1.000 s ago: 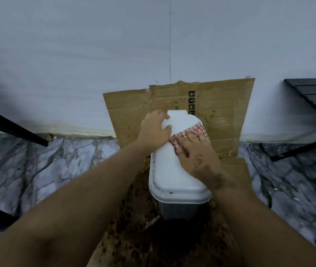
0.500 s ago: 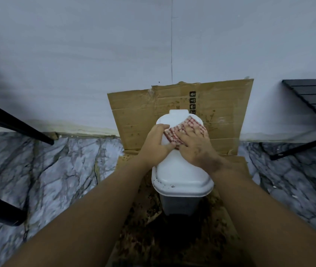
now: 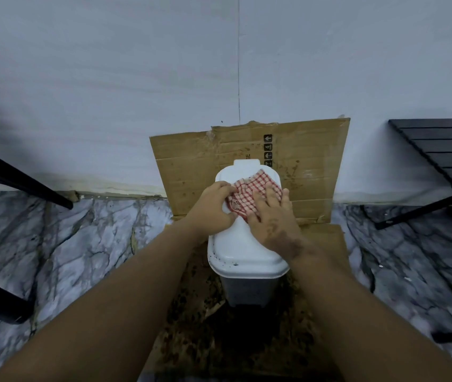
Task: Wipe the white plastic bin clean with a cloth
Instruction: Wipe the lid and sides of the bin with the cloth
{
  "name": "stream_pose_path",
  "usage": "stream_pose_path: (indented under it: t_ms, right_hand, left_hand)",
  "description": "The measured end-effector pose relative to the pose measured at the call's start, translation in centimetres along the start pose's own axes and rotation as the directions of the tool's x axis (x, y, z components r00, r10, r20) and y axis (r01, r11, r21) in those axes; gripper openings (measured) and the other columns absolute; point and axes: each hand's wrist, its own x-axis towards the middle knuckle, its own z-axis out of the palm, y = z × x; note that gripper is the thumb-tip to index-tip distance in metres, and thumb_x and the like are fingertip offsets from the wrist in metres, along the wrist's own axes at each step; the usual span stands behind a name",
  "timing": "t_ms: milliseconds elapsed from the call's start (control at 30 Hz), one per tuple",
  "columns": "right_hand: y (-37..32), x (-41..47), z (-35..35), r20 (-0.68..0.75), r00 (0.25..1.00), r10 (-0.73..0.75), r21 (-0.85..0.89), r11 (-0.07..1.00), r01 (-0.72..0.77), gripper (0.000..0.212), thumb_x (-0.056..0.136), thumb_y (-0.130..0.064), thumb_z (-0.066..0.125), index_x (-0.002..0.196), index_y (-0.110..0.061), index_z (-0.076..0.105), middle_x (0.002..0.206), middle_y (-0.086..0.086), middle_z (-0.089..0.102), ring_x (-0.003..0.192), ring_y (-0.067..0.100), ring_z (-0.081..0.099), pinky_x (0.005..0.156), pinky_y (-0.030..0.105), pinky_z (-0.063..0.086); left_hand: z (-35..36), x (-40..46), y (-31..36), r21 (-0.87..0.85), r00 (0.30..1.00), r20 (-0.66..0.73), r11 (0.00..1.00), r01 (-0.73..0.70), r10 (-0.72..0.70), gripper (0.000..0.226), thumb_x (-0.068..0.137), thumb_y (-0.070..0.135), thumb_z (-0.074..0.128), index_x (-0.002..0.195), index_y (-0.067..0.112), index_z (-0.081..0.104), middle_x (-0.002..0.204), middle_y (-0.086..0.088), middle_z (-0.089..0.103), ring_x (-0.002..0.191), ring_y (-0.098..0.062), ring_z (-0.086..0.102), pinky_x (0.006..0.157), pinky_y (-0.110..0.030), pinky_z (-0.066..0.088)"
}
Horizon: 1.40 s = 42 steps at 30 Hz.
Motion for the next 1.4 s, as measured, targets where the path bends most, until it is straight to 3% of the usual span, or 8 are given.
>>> stream_pose_path:
  t_ms: [167, 400, 533, 633, 867, 1067, 1233, 1400]
  right_hand:
    - [-3.9, -1.9, 1.2, -0.099, 0.995, 0.025, -0.094, 0.995, -0.034, 0.066, 0.102, -0.045, 0.03, 0.157, -0.014, 0.016, 0.165, 0.019, -0.002, 0.15, 0.041, -0.01, 0.122, 0.051, -0.007]
    - [-5.6, -3.4, 2.0, -0.009, 0.995, 0.099, -0.065, 0.993, -0.099, 0.075, 0.098, -0.043, 0.037, 0.156, -0.006, 0.009, 0.163, 0.024, -0.004, 0.15, 0.042, -0.012, 0.121, 0.051, -0.01]
    - [-3.6, -2.2, -1.5, -0.085, 0.992, 0.092, 0.336, 0.94, -0.058, 0.057, 0.086, -0.038, 0.041, 0.136, -0.011, 0.048, 0.145, 0.02, 0.042, 0.137, 0.039, 0.037, 0.115, 0.053, 0.033]
    - [1.1, -2.2, -3.9, -0.131, 0.987, 0.092, 0.276, 0.96, -0.053, 0.053, 0.096, -0.03, 0.041, 0.148, -0.014, 0.04, 0.159, 0.012, 0.031, 0.148, 0.032, 0.022, 0.123, 0.045, 0.016]
    - [3.9, -3.3, -2.0, 0.037, 0.999, 0.031, 0.413, 0.91, -0.044, 0.061, 0.102, -0.038, 0.046, 0.156, -0.022, 0.024, 0.162, 0.001, 0.026, 0.148, 0.02, 0.027, 0.121, 0.044, 0.028]
    - [3.7, -3.7, -1.1, -0.077, 0.997, -0.001, 0.34, 0.94, 0.028, 0.056, 0.106, -0.035, 0.037, 0.155, -0.013, 0.027, 0.163, 0.002, 0.021, 0.152, 0.02, 0.014, 0.123, 0.033, 0.011]
    - [3.6, -3.3, -1.5, -0.076, 0.995, 0.06, 0.174, 0.984, -0.046, 0.054, 0.104, -0.031, 0.04, 0.153, -0.01, 0.03, 0.16, 0.008, 0.031, 0.15, 0.026, 0.021, 0.123, 0.04, 0.013]
    - [0.4, -2.6, -2.1, -0.092, 0.991, 0.097, -0.105, 0.989, -0.106, 0.057, 0.099, -0.032, 0.038, 0.15, -0.006, 0.033, 0.159, 0.013, 0.032, 0.151, 0.032, 0.015, 0.123, 0.04, 0.009]
  left_hand:
    - [-1.2, -0.4, -0.5, -0.117, 1.0, 0.016, 0.993, -0.01, 0.012, 0.063, 0.081, 0.02, 0.067, 0.142, 0.012, 0.054, 0.138, -0.008, 0.048, 0.129, -0.017, 0.043, 0.112, -0.032, 0.036]
    - [-1.1, -0.4, 0.8, -0.212, 0.996, 0.082, 0.976, 0.045, -0.028, 0.055, 0.087, -0.012, 0.053, 0.138, 0.008, 0.057, 0.146, -0.008, 0.044, 0.133, -0.013, 0.039, 0.111, -0.024, 0.03]
    - [0.0, -0.4, 0.9, -0.144, 0.985, -0.143, 0.986, 0.078, -0.099, 0.041, 0.096, 0.005, 0.051, 0.135, 0.012, 0.062, 0.14, -0.006, 0.052, 0.133, -0.02, 0.044, 0.115, -0.037, 0.035]
    - [1.8, -1.0, 2.3, 0.034, 0.977, -0.211, 0.999, 0.014, -0.006, 0.041, 0.1, 0.027, 0.052, 0.138, 0.014, 0.06, 0.143, -0.003, 0.053, 0.135, -0.02, 0.043, 0.114, -0.036, 0.032]
    - [2.5, -0.5, 2.8, 0.397, 0.991, 0.13, 0.916, -0.046, -0.007, 0.074, 0.099, 0.062, 0.039, 0.161, 0.027, 0.019, 0.17, -0.003, 0.009, 0.156, -0.024, 0.006, 0.126, -0.041, 0.004]
    - [0.4, 0.2, 3.3, 0.243, 0.983, 0.176, 0.97, 0.0, -0.044, 0.078, 0.092, 0.021, 0.052, 0.162, 0.018, 0.017, 0.17, -0.004, 0.006, 0.156, -0.022, 0.0, 0.127, -0.043, 0.002]
    - [4.9, -1.0, 3.7, 0.435, 0.995, 0.099, 0.899, -0.043, 0.0, 0.071, 0.105, 0.052, 0.019, 0.162, 0.015, -0.004, 0.169, -0.01, -0.01, 0.155, -0.028, -0.014, 0.126, -0.046, -0.007]
    - [3.7, -1.8, 1.5, 0.346, 0.998, 0.067, 0.938, -0.029, 0.007, 0.076, 0.105, 0.057, 0.023, 0.161, 0.014, -0.007, 0.168, -0.007, -0.016, 0.154, -0.022, -0.02, 0.12, -0.035, -0.016]
